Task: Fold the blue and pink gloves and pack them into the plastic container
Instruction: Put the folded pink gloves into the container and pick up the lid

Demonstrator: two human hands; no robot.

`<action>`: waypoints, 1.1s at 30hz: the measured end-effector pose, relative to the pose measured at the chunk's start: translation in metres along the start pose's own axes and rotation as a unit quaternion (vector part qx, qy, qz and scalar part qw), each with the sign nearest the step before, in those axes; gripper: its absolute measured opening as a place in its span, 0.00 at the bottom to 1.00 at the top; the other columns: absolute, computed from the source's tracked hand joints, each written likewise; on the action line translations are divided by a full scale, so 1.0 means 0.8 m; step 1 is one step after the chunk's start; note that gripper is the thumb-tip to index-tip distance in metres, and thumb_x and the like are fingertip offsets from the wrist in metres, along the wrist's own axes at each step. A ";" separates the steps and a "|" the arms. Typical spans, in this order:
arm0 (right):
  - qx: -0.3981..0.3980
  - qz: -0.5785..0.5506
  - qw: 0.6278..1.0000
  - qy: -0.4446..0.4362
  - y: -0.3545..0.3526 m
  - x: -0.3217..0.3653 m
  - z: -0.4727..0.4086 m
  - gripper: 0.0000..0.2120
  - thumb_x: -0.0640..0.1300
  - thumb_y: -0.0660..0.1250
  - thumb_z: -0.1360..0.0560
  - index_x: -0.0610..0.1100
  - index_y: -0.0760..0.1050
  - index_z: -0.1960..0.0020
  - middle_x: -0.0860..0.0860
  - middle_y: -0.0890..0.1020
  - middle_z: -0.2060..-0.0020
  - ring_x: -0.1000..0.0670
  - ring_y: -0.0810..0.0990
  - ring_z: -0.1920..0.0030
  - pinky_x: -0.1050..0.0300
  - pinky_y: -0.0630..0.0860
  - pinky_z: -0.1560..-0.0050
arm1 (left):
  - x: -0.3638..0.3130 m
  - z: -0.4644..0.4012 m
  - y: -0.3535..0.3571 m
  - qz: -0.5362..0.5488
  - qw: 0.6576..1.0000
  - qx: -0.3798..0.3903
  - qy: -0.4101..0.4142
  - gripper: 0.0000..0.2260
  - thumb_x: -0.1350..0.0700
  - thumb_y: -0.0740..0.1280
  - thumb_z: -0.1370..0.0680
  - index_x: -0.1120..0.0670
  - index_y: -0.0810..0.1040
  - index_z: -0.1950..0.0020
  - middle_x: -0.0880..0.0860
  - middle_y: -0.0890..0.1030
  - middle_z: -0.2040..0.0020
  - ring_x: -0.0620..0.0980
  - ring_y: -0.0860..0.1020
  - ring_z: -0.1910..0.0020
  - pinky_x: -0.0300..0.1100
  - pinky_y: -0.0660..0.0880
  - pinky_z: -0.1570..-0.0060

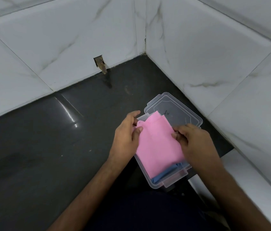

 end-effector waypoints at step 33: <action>0.112 0.055 0.992 -0.027 0.069 -0.005 -0.010 0.31 0.56 0.61 0.19 0.62 0.52 0.20 0.46 0.60 0.24 0.43 0.65 0.27 0.40 0.75 0.33 | -0.028 0.038 -0.014 -0.374 0.900 0.197 0.109 0.22 0.42 0.63 0.18 0.52 0.75 0.29 0.51 0.73 0.38 0.52 0.72 0.41 0.47 0.71 0.42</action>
Point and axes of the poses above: each hand's wrist, its own z-axis away from the middle knuckle, its own y-axis out of the palm, x = y × z, the point moved 2 cm from there along -z, towards the middle knuckle
